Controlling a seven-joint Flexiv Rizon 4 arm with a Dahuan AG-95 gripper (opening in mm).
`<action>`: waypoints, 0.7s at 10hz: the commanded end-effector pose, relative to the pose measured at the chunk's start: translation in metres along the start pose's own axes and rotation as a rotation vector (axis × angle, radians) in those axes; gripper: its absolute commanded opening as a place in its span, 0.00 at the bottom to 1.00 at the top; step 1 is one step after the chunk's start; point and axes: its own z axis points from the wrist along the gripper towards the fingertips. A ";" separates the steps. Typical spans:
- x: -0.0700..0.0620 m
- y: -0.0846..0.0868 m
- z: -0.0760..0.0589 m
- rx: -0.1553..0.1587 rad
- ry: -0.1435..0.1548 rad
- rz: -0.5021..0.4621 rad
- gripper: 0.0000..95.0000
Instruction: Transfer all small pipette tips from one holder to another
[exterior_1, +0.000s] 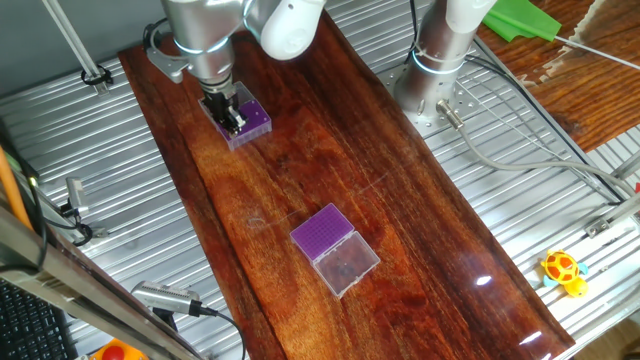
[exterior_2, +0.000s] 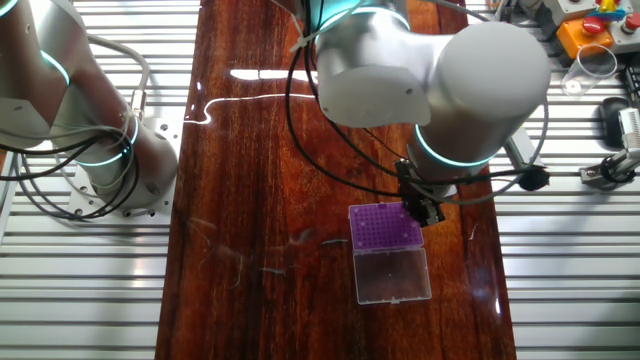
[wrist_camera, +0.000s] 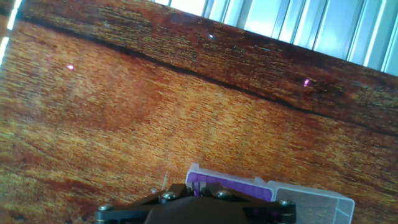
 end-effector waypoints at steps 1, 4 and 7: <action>0.002 0.002 -0.011 0.003 -0.002 -0.011 0.00; 0.004 0.007 -0.038 -0.003 -0.003 -0.013 0.00; -0.004 0.011 -0.059 -0.011 0.000 -0.015 0.00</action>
